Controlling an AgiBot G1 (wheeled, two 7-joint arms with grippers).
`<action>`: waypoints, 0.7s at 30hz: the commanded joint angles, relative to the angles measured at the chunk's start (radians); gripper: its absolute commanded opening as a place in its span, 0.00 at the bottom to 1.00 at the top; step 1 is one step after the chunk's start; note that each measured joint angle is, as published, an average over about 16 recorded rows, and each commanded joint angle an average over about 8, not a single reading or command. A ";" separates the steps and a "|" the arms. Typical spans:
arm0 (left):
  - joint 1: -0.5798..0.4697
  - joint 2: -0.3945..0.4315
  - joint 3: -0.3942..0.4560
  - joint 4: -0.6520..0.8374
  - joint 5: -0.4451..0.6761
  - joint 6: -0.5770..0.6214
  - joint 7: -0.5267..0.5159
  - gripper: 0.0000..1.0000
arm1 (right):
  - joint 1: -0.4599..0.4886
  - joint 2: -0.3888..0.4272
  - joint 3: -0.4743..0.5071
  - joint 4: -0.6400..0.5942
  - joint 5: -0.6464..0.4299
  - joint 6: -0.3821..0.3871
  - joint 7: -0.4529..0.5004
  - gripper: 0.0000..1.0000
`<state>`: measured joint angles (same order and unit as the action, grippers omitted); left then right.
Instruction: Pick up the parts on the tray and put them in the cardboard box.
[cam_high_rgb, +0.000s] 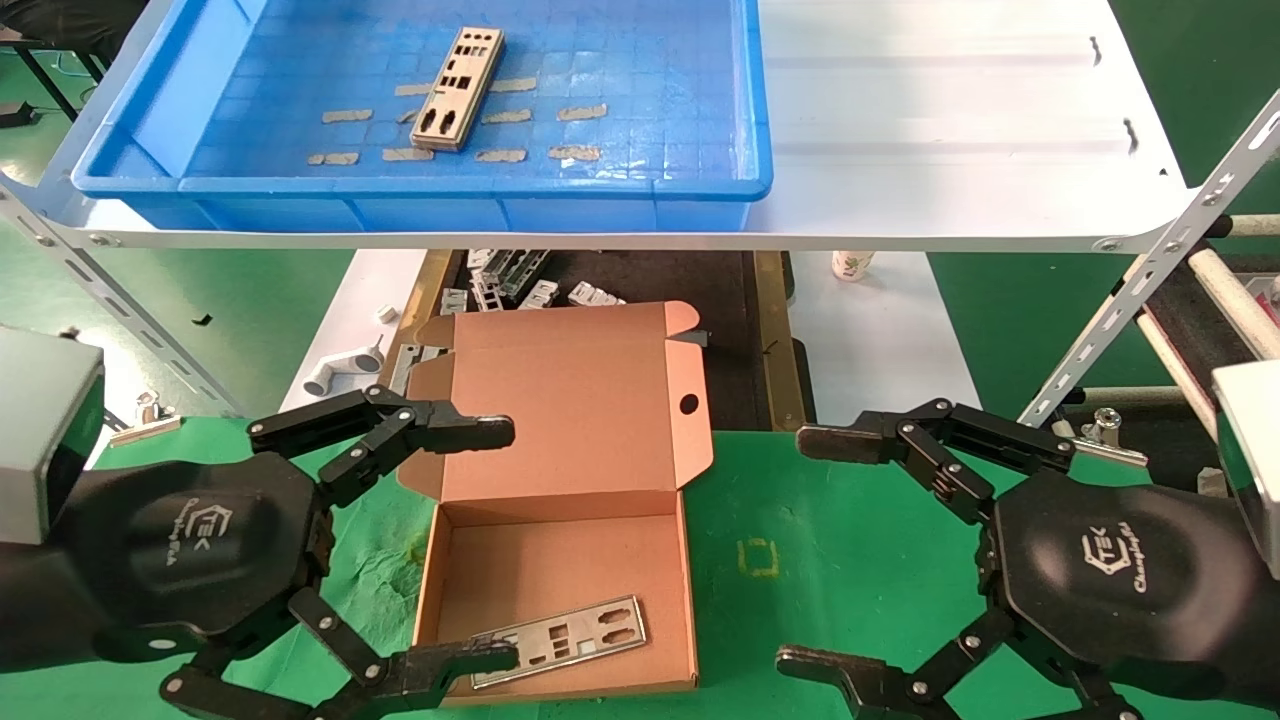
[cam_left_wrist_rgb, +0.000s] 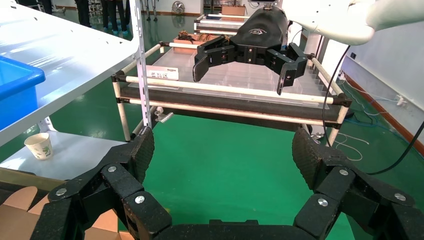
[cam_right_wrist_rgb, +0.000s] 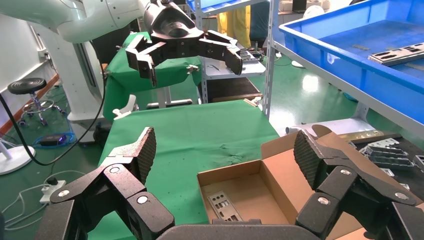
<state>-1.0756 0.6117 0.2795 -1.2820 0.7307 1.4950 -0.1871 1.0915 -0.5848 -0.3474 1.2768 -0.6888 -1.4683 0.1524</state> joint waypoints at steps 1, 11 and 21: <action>0.000 0.000 0.000 0.000 0.000 0.000 0.000 1.00 | 0.000 0.000 0.000 0.000 0.000 0.000 0.000 0.82; -0.022 0.012 -0.010 0.008 0.010 -0.071 -0.018 1.00 | 0.000 0.000 0.000 0.000 0.000 0.000 0.000 0.00; -0.209 0.140 0.027 0.134 0.171 -0.317 -0.036 1.00 | 0.000 0.000 0.000 -0.001 0.000 0.000 0.000 0.00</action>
<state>-1.2924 0.7559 0.3134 -1.1280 0.9107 1.1841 -0.2179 1.0919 -0.5848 -0.3478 1.2761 -0.6887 -1.4686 0.1521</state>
